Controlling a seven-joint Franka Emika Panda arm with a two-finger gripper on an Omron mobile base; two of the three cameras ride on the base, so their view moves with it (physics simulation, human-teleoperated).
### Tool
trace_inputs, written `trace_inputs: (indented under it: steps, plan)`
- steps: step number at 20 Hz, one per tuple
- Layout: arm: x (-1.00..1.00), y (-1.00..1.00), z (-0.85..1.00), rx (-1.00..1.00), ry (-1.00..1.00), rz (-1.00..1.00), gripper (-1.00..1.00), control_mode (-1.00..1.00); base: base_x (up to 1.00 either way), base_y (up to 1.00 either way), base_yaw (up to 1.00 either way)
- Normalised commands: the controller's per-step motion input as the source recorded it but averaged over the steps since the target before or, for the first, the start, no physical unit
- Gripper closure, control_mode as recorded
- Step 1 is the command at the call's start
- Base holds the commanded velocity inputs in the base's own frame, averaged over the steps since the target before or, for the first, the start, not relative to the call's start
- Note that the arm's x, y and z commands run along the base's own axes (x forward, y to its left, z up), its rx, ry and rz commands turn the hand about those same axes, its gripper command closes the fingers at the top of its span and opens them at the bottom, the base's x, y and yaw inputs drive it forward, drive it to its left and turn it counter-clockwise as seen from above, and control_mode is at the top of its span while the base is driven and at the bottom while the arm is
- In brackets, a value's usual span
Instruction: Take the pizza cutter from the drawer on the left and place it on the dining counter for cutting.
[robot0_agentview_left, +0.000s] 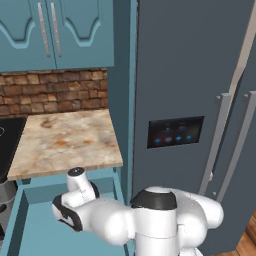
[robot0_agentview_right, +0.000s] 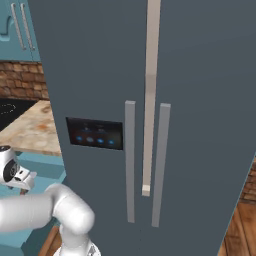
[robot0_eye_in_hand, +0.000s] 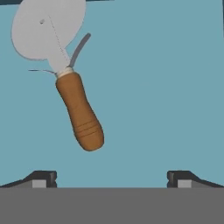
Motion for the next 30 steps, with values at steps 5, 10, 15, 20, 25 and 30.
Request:
trace_inputs:
  steps: [5,10,15,20,25,30]
  plan:
    - [0.25,0.19,-0.38,0.0,0.0,0.0,-1.0,-1.0,0.0,0.0,0.0]
    - [0.21,0.2,-0.29,0.0,0.02,0.0,-1.0,-1.0,0.0,0.0,0.0]
    - [0.17,0.24,-0.33,0.0,0.06,0.0,-1.0,-1.0,0.0,0.0,0.0]
    - [0.09,0.13,-0.32,0.0,0.04,0.0,-1.0,-1.0,0.0,0.0,0.0]
    - [0.04,0.06,-0.34,0.0,0.0,0.0,-1.0,-1.0,0.0,0.0,0.0]
    - [0.0,0.01,-0.32,0.0,0.0,0.0,-1.0,-1.0,0.0,0.0,0.0]
